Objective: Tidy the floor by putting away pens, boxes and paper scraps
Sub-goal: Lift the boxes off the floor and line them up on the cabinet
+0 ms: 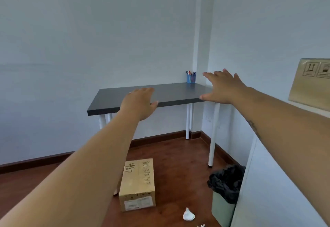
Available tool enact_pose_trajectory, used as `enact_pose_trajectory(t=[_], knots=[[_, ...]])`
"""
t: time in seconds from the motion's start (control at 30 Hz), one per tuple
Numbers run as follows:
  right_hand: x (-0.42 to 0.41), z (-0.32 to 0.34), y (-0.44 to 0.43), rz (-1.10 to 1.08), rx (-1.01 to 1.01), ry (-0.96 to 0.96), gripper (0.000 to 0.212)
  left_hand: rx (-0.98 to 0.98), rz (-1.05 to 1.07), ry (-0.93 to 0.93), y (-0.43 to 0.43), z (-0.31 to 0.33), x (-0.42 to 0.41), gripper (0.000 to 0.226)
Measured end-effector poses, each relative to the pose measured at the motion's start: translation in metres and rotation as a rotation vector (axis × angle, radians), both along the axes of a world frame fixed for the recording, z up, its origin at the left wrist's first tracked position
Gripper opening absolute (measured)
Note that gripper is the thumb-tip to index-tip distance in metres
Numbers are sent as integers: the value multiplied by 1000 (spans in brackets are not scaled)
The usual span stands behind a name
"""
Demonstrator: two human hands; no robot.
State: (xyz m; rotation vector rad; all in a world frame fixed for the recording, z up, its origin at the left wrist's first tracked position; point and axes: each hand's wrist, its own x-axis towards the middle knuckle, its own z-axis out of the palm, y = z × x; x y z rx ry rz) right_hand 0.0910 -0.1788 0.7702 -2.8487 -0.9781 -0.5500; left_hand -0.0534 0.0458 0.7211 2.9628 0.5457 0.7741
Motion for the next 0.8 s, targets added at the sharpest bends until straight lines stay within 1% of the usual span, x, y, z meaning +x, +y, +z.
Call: enact_pose_trajectory(t=[0.17,0.33,0.57,0.73,0.8], knots=[[-23,-52,68,133,-64,9,88,-28,156,69,47,-50,-49,56],[-22,-121,105,184,-85,185,89,-82,242,186,72,-111,-66,56],[7,-222,159,198,-193,317,84,-211,272,310,107,-219,-46,55],[32,-329,211,224,-293,477,85,-355,304,402,142,-322,-14,52],[48,-373,226,211,-333,534,85,-379,305,457,156,-362,4,51]])
